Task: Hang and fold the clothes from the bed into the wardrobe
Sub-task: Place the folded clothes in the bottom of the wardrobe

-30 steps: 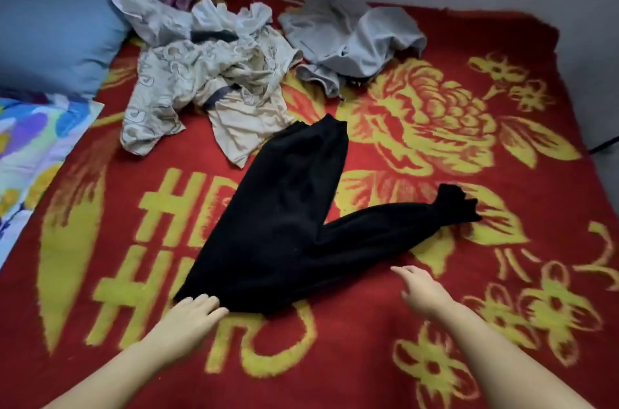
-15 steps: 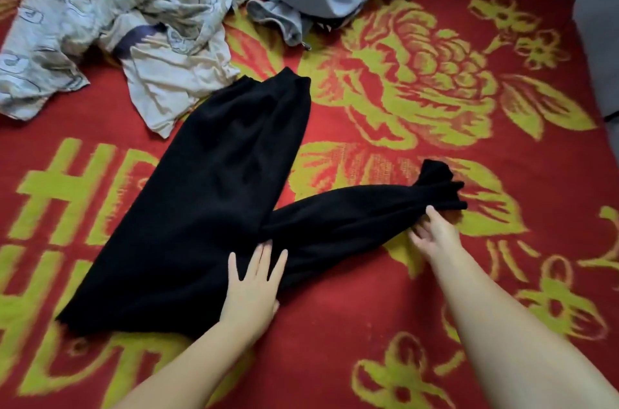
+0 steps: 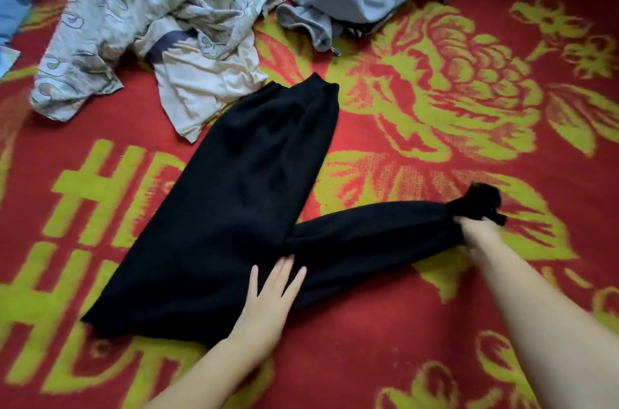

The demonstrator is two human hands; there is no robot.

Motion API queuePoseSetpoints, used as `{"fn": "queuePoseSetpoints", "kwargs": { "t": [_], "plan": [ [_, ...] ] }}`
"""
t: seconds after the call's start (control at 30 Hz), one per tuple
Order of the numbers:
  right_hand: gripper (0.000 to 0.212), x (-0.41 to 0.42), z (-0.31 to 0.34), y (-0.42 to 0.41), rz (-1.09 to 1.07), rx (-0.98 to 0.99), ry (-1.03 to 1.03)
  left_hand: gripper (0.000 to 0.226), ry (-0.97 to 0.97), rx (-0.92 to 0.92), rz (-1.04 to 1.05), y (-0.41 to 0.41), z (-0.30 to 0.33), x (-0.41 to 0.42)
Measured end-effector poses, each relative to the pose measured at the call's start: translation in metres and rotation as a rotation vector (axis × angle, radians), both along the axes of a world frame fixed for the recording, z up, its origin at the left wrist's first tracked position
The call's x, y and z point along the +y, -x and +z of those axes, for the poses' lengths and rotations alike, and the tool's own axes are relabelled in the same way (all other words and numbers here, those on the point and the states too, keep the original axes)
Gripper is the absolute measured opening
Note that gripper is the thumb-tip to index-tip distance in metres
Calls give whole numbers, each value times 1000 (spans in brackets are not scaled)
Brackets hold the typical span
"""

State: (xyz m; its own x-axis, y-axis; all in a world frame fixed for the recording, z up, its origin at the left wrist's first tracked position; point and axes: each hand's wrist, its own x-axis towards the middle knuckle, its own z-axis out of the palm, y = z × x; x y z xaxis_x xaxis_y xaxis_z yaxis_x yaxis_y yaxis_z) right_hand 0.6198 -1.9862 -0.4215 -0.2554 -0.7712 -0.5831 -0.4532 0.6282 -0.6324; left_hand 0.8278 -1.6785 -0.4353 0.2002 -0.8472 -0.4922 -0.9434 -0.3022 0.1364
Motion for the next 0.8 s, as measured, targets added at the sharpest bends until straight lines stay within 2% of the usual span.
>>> {"fn": "queuePoseSetpoints", "kwargs": {
  "t": [0.1, 0.17, 0.27, 0.33, 0.37, 0.4, 0.43, 0.5, 0.57, 0.63, 0.7, 0.73, 0.8],
  "plan": [
    [15, -20, 46, -41, -112, -152, 61, 102, 26, 124, 34, -1, -1, 7],
    [8, -27, 87, -91, -88, -291, 128, 98, 137, 328, 134, -5, 3, 11],
    [16, -16, 136, -187, 8, -549, 205, 80, 225, 756, 555, -25, 23, 15],
    [9, 7, 150, -245, 176, -771, 124, 64, 215, 992, 906, -43, 30, 21],
    [4, 21, 149, -269, 307, -809, 62, 60, 179, 1091, 1063, -52, 30, 28],
    [10, 35, 143, -286, 450, -750, 16, 59, 127, 1158, 1185, -59, 29, 35],
    [20, 50, 132, -298, 606, -609, 13, 58, 82, 1193, 1248, -67, 28, 43],
    [41, 82, 106, -300, 889, -229, 163, 57, 50, 1147, 1182, -81, 27, 64],
    [55, 115, 81, -277, 1108, 50, 318, 59, 167, 975, 991, -95, 27, 81],
    [71, 159, 60, -239, 1359, 184, 326, 56, 381, 688, 741, -116, 35, 92],
    [93, 211, 46, -199, 1712, 357, 355, 65, 544, 329, 394, -140, 37, 101],
    [102, 237, 40, -183, 1885, 448, 424, 76, 535, 203, 230, -153, 34, 106],
    [114, 284, 31, -165, 2105, 585, 365, 99, 287, 7, -98, -179, 25, 124]
  ]
}}
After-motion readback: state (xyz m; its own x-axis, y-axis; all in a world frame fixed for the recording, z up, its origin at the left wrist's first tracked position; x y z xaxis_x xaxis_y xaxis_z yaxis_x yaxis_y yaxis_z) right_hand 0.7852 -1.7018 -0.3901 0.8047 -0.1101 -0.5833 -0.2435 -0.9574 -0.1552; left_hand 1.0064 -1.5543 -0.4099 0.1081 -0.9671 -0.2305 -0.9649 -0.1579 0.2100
